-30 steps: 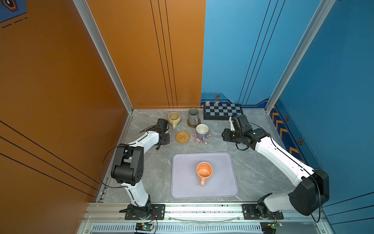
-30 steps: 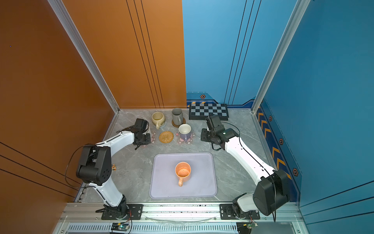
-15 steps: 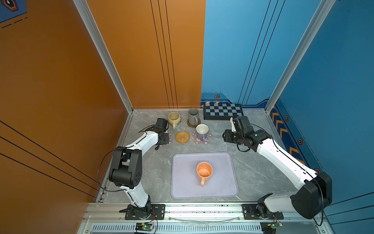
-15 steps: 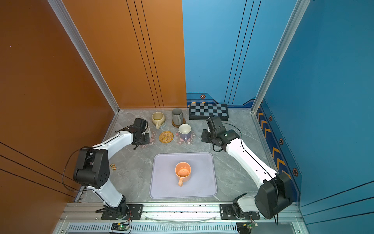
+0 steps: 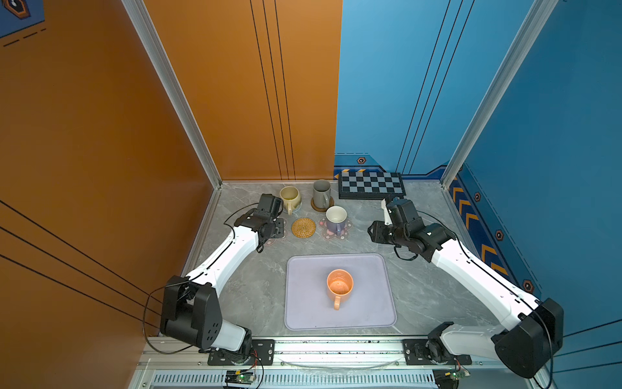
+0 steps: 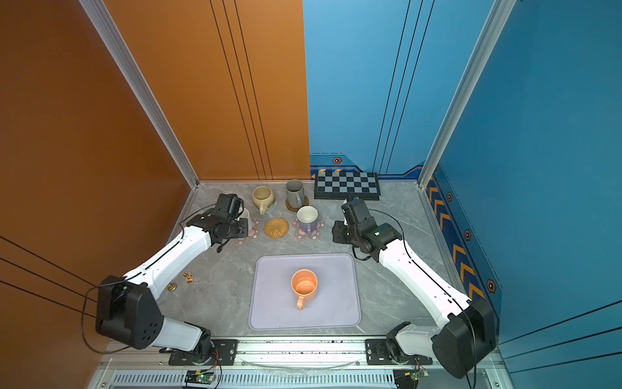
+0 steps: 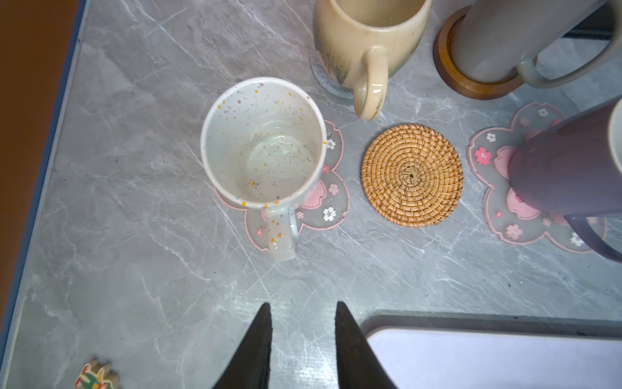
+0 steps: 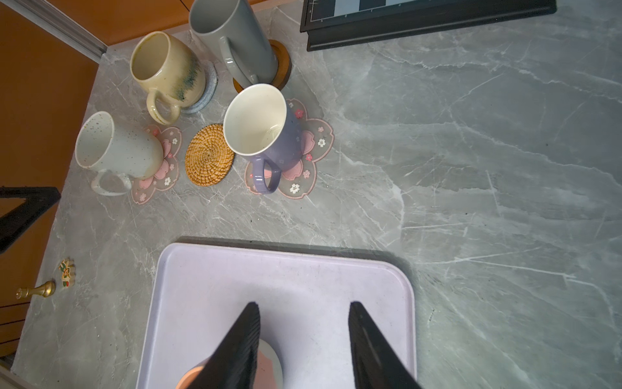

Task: Place cups on coasters
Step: Place the cup on the coaster, then rotate the cup on the tray.

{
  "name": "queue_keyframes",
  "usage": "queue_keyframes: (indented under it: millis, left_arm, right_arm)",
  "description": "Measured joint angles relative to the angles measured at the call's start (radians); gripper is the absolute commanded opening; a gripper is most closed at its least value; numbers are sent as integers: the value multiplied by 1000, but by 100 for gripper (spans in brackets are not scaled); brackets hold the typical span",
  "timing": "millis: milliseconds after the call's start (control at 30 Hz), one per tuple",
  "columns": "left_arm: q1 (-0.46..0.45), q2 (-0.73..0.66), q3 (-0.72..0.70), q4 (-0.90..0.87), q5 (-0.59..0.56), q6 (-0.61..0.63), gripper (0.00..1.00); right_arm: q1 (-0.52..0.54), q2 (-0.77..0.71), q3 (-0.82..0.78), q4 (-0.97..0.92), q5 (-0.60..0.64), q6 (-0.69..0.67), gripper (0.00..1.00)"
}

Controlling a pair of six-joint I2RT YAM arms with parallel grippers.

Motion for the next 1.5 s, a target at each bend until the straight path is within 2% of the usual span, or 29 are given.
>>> queue_keyframes:
  millis: [200, 567, 800, 1000, 1167, 1333, 1500]
  left_arm:
    - [0, -108, -58, -37, -16, -18, 32]
    - [-2, -206, -152, -87, -14, -75, 33]
    - [-6, -274, -192, -102, 43, -105, 33]
    - [-32, -320, -243, -109, 66, -136, 34]
    - [-62, -321, -250, -112, 72, -160, 35]
    - [-101, -313, -250, -113, 62, -177, 35]
    - [-121, -311, -250, -113, 33, -195, 36]
  right_arm:
    - [56, -43, -24, -2, 36, 19, 46]
    - [201, -115, -76, -26, 117, 63, 46]
    - [286, -151, -111, -43, 134, 74, 51]
    - [460, -154, -140, -61, 136, 59, 52]
    - [539, -183, -169, -80, 146, 65, 52]
    - [621, -232, -204, -79, 177, 125, 51]
    - [721, -248, -271, -76, 239, 247, 51]
